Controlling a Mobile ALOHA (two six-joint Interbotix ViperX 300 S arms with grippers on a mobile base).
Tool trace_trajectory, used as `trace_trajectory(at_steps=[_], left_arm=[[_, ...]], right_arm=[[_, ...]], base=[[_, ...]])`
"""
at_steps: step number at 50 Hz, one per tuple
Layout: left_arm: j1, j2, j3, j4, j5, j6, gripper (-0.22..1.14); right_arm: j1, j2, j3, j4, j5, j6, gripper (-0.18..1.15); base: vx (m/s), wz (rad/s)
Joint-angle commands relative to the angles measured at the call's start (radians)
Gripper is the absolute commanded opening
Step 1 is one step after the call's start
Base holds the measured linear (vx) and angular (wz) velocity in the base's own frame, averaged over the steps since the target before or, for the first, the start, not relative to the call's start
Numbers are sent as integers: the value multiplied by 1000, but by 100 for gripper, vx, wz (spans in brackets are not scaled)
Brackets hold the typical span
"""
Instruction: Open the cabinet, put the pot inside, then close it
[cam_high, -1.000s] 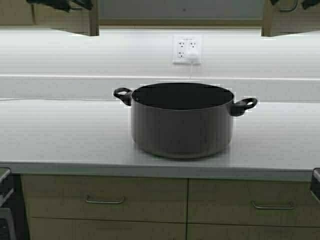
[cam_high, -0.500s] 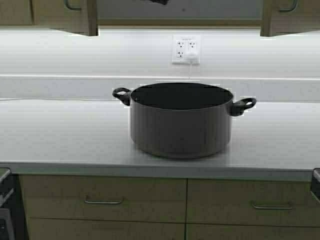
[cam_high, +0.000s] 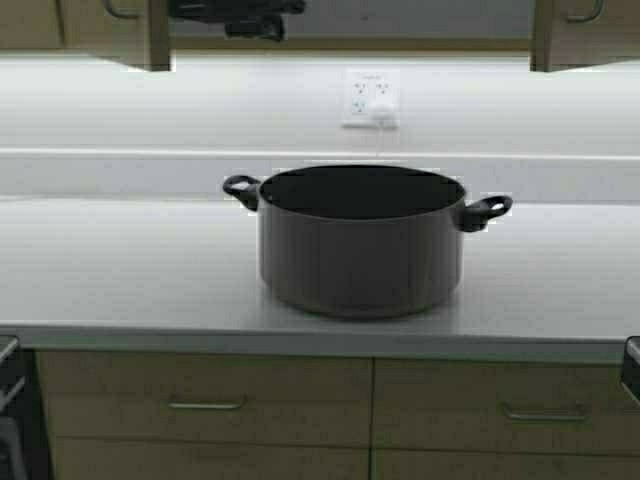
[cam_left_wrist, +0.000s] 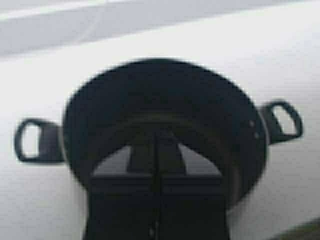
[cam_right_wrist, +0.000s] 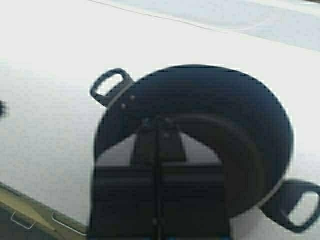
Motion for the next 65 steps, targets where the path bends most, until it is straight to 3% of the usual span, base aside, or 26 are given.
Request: trace_trajectory(at_steps=[1,6,10,14,19,22,25,27,33,38,48,53,58,65], left_arm=[[64,-95,58,-2,-12,-3,3],[61,-141,78,0,-11,-6,4],[32,-152,86,3,-11,-12,11],[-5,-152,89,3,-18,-18,28],[-61,-133,101,3,-72,-49,62],[-77,-106,121,3,-137,-100,83],[-77,-57,147,3,-221,-178,102],[-77,-5,173,5,-296,-265,106],[-77,141,236,20,-472,-477,102],[-77,268,275,71,-646,-627,102],[-51,512,291,156,-936,-922,102],[-9,609,288,209,-1048,-1069,102],[25,663,295,265,-1109,-1141,102],[26,667,308,316,-1115,-1137,102]], right_arm=[[-86,-117,60,0,-5,8,6],[-92,-186,89,2,-3,20,8],[-80,-221,95,5,17,46,22],[-64,-233,101,12,21,98,52],[-43,-227,123,40,5,190,95],[-28,-215,158,63,-38,261,108],[14,-192,218,107,-129,339,106],[66,-161,279,140,-249,410,102],[186,-51,439,147,-586,626,103],[242,91,517,137,-776,802,103],[252,379,561,-51,-1032,1150,103],[252,508,565,-110,-1177,1255,103],[252,603,571,-117,-1256,1335,103],[252,657,569,-137,-1264,1324,103]], base=[[1,2],[0,1],[0,0],[0,0],[0,0],[0,0],[0,0],[0,0],[0,0],[1,2],[2,0],[5,0],[8,1],[10,-1]])
